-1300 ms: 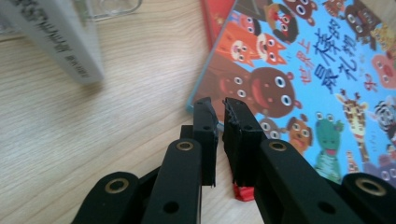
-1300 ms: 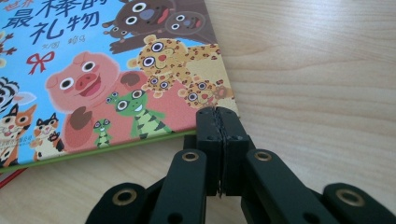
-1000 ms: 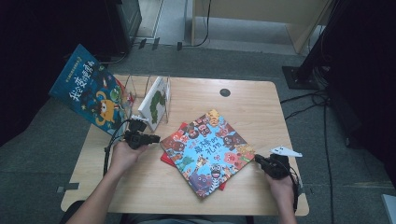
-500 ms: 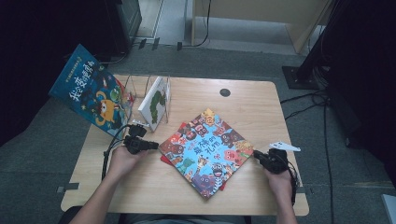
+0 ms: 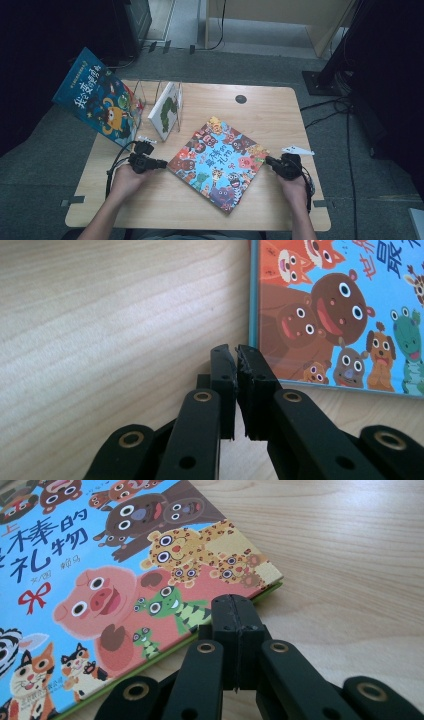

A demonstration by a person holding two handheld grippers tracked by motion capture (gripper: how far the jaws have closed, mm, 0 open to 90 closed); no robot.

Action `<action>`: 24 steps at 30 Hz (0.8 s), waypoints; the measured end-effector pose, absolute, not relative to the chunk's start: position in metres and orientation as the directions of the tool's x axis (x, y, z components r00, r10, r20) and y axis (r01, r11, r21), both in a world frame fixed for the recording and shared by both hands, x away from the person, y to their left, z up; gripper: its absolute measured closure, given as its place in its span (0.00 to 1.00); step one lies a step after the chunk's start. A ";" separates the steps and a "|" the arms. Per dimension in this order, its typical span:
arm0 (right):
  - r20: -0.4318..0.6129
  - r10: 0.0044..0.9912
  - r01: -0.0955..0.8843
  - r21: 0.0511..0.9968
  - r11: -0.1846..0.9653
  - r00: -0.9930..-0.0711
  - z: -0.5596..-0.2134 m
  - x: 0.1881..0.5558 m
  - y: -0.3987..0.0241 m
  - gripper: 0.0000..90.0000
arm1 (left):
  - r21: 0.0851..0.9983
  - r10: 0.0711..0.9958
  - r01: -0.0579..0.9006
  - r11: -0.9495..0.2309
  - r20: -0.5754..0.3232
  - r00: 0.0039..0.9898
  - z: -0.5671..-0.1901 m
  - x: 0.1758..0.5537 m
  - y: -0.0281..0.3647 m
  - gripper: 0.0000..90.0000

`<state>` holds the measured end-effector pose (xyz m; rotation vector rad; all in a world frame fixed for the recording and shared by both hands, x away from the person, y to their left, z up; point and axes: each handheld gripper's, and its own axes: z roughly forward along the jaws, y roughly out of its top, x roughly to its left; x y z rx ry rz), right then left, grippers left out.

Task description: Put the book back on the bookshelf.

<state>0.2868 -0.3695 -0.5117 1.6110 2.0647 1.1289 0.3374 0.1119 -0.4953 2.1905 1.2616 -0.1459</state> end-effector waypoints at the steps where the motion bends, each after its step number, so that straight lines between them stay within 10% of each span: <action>1: 0.232 0.913 0.689 0.721 0.069 -0.334 -0.512 0.288 -0.369 1.00 | 0.441 0.751 0.819 -0.367 -0.379 0.541 -0.495 0.336 0.112 0.96; 17: 0.233 0.899 0.680 0.727 0.092 -0.370 -0.512 0.312 -0.351 1.00 | 0.443 0.737 0.822 -0.359 -0.406 0.540 -0.494 0.317 0.114 0.90; 24: 0.220 0.899 0.682 0.723 0.110 -0.380 -0.510 0.314 -0.348 1.00 | 0.468 0.734 0.825 -0.316 -0.430 0.525 -0.489 0.322 0.122 0.63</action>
